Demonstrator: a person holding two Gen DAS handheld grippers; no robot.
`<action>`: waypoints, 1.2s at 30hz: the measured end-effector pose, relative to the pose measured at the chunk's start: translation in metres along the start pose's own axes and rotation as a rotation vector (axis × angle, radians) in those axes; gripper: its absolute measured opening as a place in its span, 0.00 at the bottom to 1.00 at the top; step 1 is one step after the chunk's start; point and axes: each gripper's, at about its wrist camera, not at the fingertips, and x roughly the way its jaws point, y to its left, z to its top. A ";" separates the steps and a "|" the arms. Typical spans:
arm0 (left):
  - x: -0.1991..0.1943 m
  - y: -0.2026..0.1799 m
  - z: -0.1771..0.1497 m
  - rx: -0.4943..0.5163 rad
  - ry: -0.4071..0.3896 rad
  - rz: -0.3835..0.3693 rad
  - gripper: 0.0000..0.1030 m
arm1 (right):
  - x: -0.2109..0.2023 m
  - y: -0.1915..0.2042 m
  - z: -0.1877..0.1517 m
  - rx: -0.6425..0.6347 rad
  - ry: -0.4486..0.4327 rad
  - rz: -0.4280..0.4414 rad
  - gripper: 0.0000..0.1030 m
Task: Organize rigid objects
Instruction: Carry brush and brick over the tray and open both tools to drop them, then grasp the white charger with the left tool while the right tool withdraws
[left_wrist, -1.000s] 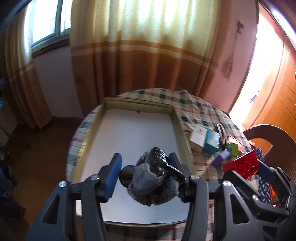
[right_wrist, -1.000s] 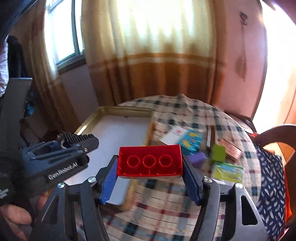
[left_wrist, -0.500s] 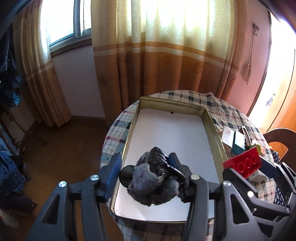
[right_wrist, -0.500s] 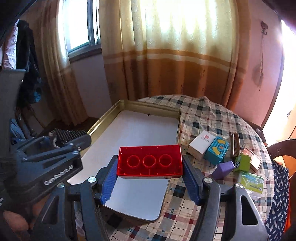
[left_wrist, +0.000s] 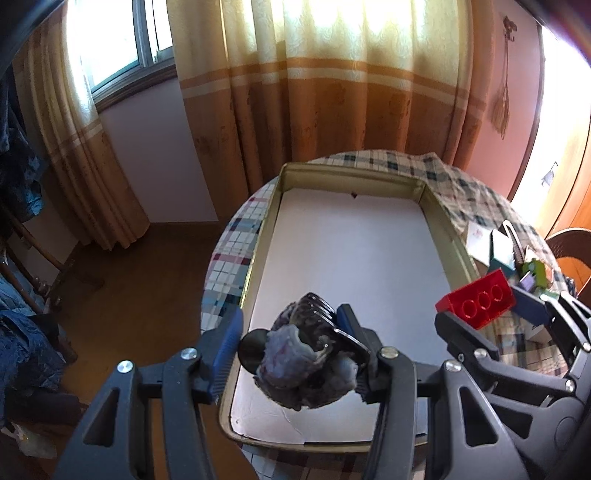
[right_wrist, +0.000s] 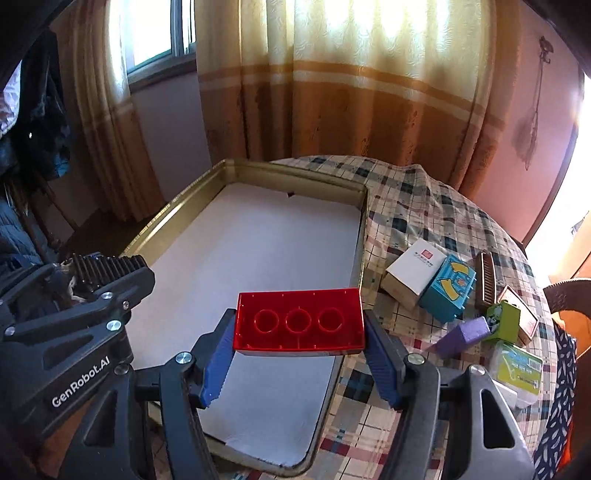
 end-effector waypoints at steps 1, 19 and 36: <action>0.002 -0.001 0.000 0.002 0.005 0.005 0.50 | 0.002 0.000 0.000 -0.003 0.005 0.001 0.65; -0.013 0.016 0.009 -0.075 -0.090 -0.028 0.94 | -0.011 -0.032 0.001 0.052 -0.075 0.216 0.70; -0.047 0.050 0.023 -0.155 -0.195 -0.027 1.00 | -0.066 -0.071 -0.026 0.281 -0.221 0.074 0.70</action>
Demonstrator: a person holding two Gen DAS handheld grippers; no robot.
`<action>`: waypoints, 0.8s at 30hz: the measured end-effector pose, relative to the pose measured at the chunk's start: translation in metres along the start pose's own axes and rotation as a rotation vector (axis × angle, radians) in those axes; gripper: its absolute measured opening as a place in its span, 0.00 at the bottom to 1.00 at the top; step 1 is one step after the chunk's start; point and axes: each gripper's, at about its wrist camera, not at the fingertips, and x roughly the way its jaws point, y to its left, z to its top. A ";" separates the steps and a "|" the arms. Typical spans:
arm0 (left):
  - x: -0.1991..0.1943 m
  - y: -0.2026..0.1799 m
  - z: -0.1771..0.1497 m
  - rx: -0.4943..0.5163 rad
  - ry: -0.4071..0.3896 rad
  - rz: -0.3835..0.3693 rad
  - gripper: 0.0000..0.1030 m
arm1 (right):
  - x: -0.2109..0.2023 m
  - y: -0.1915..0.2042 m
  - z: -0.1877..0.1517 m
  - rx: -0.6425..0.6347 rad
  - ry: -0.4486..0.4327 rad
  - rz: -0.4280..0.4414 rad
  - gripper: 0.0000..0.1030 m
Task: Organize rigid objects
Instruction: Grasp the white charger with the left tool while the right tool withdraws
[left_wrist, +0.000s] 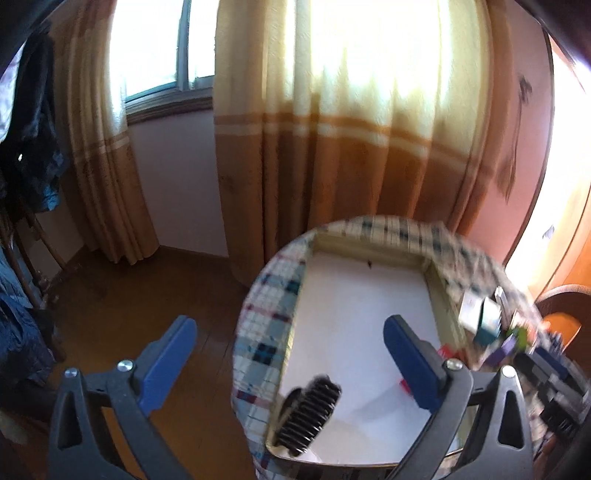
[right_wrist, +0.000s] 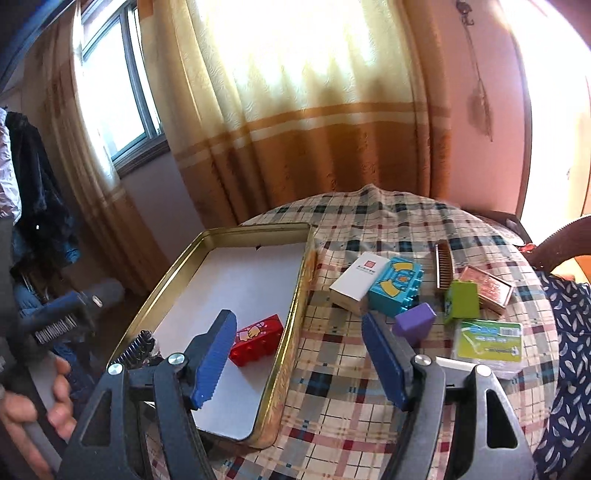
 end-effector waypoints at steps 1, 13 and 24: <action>-0.006 0.008 0.006 -0.029 -0.020 0.005 1.00 | -0.002 -0.001 -0.001 0.007 -0.005 0.001 0.70; -0.004 -0.046 -0.019 0.073 0.018 0.020 1.00 | -0.017 -0.030 -0.014 0.028 0.011 -0.105 0.70; 0.003 -0.138 -0.044 0.190 0.135 -0.098 1.00 | -0.037 -0.082 -0.024 0.076 0.021 -0.243 0.70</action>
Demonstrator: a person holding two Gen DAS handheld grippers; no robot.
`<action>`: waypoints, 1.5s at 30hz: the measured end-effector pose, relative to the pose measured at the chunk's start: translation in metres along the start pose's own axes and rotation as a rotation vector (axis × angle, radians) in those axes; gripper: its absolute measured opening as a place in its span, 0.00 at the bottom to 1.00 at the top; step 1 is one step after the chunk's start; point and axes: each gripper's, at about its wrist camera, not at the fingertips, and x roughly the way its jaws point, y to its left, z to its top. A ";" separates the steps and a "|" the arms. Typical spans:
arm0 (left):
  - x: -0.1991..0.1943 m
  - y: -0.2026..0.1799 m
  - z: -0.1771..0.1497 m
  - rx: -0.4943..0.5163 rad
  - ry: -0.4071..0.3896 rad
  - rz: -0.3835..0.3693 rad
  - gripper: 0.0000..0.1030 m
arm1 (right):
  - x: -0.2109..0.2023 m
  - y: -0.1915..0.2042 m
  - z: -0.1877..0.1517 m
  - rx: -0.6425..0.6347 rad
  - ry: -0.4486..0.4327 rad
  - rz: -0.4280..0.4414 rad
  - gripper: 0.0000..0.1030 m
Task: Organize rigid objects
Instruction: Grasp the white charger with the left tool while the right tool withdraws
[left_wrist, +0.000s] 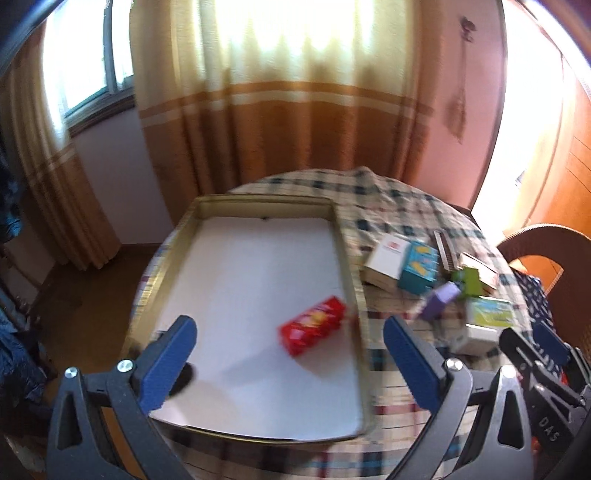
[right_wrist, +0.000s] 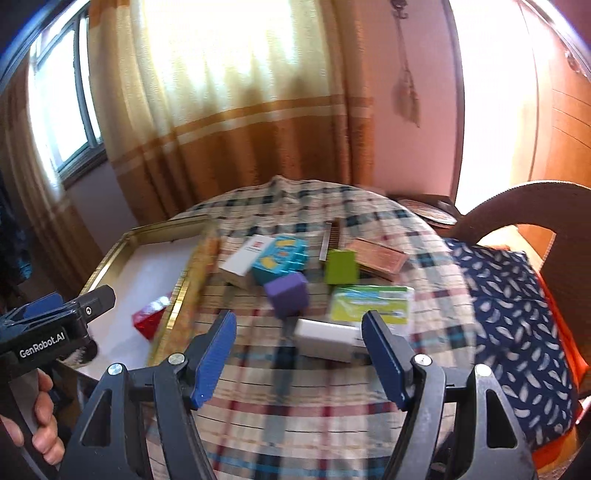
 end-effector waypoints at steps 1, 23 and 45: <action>0.000 -0.008 0.000 0.011 0.005 -0.014 1.00 | 0.000 -0.004 -0.001 0.006 0.002 -0.004 0.70; 0.024 -0.090 -0.013 0.156 0.060 -0.041 1.00 | 0.005 -0.082 -0.012 0.081 0.036 -0.089 0.70; 0.060 -0.184 -0.026 0.302 0.148 -0.200 0.96 | 0.004 -0.141 -0.017 0.178 0.031 -0.145 0.70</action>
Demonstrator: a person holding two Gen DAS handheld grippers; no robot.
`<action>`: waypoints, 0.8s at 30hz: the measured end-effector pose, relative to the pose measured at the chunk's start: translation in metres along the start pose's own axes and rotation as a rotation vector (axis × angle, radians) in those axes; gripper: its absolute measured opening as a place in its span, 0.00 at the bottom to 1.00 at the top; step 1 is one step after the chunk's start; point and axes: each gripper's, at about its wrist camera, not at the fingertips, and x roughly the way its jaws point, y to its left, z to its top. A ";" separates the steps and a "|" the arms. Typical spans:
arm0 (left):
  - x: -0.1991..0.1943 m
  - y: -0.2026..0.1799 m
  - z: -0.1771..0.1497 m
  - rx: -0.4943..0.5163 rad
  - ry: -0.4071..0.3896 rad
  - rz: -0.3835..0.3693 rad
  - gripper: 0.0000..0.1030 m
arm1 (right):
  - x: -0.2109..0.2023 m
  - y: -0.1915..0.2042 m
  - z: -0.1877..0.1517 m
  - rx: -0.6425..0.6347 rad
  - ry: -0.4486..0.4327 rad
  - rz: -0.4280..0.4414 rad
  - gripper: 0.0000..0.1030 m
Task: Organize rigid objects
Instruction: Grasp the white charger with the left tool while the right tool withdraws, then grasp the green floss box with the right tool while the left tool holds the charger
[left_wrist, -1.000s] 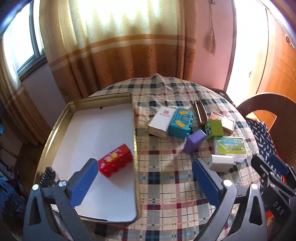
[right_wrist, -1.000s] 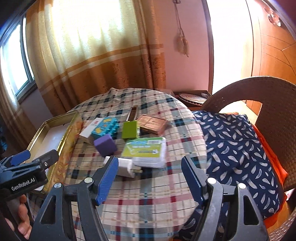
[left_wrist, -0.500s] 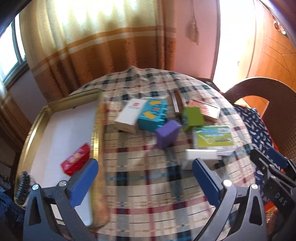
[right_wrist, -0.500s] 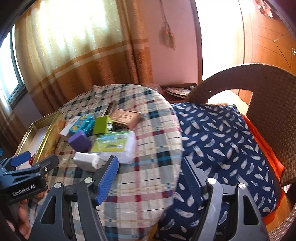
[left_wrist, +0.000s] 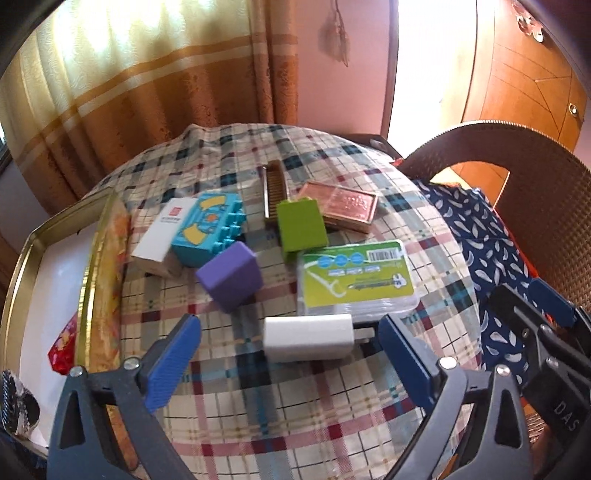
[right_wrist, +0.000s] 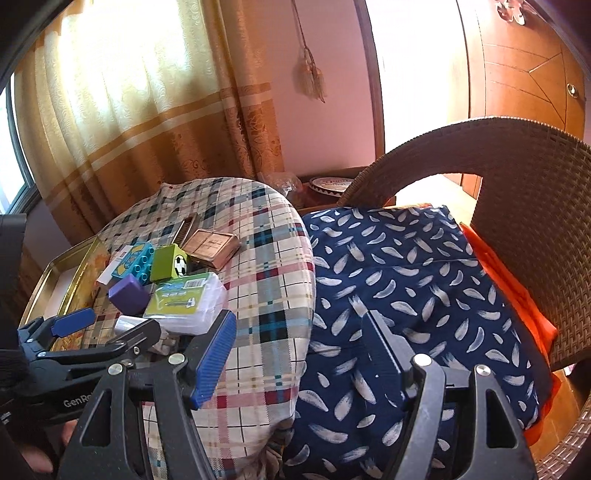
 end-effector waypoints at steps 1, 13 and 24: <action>0.002 -0.001 0.000 0.001 0.006 -0.001 0.96 | 0.001 -0.001 0.000 0.003 0.003 0.002 0.70; 0.031 0.003 -0.004 -0.028 0.025 -0.048 0.63 | 0.006 0.001 -0.003 0.006 0.019 0.010 0.70; -0.003 0.022 -0.003 -0.060 -0.033 -0.070 0.61 | 0.005 0.010 0.002 -0.009 0.021 0.029 0.70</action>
